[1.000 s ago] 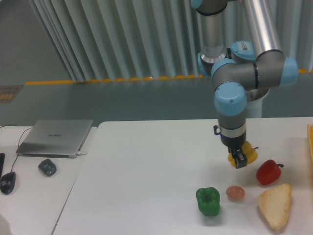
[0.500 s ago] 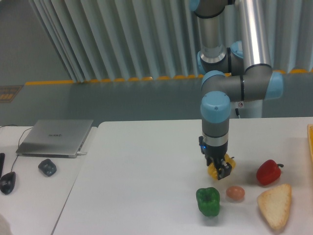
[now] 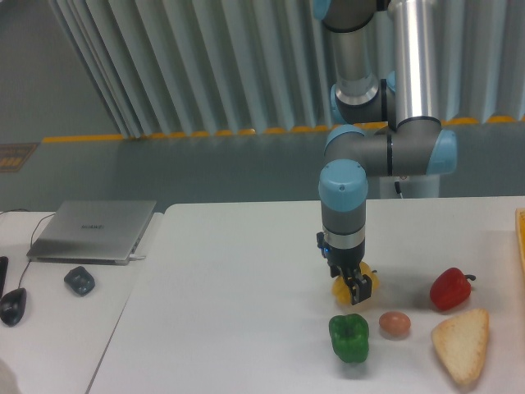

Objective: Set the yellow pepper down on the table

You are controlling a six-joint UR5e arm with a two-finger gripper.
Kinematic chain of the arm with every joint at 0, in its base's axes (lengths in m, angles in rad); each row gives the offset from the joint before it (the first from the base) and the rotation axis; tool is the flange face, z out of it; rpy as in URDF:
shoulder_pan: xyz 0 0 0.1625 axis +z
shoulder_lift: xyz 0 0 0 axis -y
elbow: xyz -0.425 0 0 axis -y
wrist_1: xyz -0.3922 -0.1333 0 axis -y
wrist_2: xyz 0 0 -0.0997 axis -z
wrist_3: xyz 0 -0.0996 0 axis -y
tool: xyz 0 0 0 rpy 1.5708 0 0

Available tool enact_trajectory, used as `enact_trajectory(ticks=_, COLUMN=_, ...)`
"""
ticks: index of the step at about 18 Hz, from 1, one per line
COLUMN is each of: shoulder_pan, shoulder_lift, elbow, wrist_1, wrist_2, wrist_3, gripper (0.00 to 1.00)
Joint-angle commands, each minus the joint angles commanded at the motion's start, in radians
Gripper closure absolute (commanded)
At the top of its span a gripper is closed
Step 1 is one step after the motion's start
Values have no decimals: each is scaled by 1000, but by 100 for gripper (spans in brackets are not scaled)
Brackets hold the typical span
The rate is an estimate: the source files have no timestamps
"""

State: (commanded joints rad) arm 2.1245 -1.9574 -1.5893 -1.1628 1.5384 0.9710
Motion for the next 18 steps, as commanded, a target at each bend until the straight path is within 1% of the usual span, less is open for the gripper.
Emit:
enact_trajectory(ticks=2, shoulder_pan=0, shoulder_lift=5, elbow=11, wrist_1=2, wrist_2=25, wrist_3=2, gripper=0)
enact_trajectory(ticks=5, shoulder_pan=15, shoulder_lift=14, elbow=61, wrist_1=-2, wrist_2=28, wrist_3=15, gripper=0)
enact_trajectory(ticks=6, shoulder_pan=21, shoulder_lift=15, elbow=81, wrist_1=-5, wrist_2=29, wrist_3=50, gripper=0)
enact_trajectory(ticks=8, shoulder_pan=37, shoulder_lift=21, elbow=106, wrist_1=-15, wrist_2=35, wrist_3=173, gripper=0)
enact_trajectory(ticks=10, shoulder_pan=46, shoulder_lift=38, elbow=106, wrist_1=-21, wrist_2=40, wrist_3=253, gripper=0)
enact_trajectory(ticks=15, shoulder_pan=60, shoulder_lift=51, elbow=94, wrist_1=-21, wrist_2=45, wrist_3=299, gripper=0)
enact_trajectory(ticks=18, shoulder_pan=69, shoulder_lift=57, elbow=92, wrist_1=-32, wrist_2=43, wrist_3=333, gripper=0)
